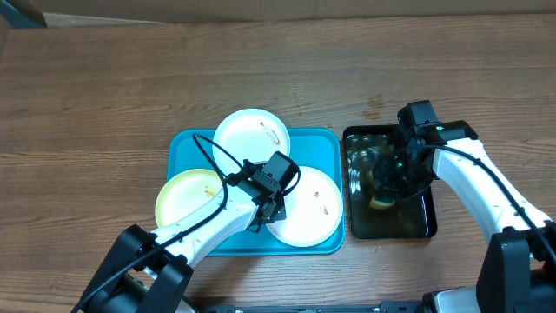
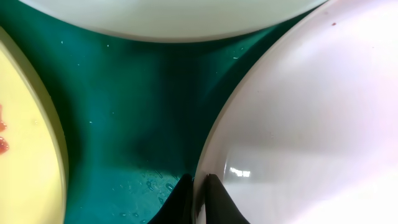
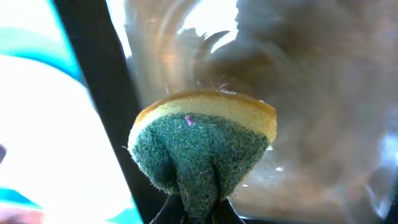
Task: Clean dirty plates on tray and stack at the side
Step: 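Dip and rub the held sponge in the water of the black tray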
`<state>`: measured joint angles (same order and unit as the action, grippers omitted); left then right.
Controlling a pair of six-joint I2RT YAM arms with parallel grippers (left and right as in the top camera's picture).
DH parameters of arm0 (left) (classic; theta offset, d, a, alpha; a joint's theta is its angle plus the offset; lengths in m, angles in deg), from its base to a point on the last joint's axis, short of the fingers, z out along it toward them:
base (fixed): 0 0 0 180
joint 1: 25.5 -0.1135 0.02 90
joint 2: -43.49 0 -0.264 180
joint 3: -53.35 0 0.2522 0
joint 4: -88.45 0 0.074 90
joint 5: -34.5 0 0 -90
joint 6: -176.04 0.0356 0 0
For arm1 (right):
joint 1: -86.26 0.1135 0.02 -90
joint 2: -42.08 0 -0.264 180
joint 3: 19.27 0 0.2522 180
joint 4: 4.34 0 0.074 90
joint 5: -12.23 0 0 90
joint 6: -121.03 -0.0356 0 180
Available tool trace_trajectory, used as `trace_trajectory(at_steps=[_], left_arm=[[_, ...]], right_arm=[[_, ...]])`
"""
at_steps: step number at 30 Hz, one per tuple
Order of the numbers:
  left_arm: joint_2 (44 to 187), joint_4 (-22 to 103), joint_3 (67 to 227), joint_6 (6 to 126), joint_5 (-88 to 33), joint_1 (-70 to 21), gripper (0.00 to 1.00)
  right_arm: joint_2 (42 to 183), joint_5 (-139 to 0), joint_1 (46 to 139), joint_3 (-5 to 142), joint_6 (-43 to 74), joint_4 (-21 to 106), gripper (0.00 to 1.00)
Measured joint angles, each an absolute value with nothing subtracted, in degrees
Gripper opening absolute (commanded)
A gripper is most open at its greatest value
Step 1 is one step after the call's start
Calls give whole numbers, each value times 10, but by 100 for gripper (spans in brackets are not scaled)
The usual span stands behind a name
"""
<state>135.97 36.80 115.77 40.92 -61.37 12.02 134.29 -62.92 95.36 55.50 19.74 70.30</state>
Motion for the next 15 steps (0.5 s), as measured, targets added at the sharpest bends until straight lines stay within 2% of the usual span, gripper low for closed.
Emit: trace_trajectory(at_steps=[5, 7, 15], left_arm=[[1360, 368, 1158, 409, -614, 120, 10], [1360, 368, 1158, 409, -614, 120, 5], [1360, 370, 1158, 409, -613, 120, 4]], right_arm=[[1343, -606, 953, 555, 200, 701, 4], [1343, -605, 954, 556, 196, 718, 4], [1343, -666, 954, 556, 166, 731, 4]])
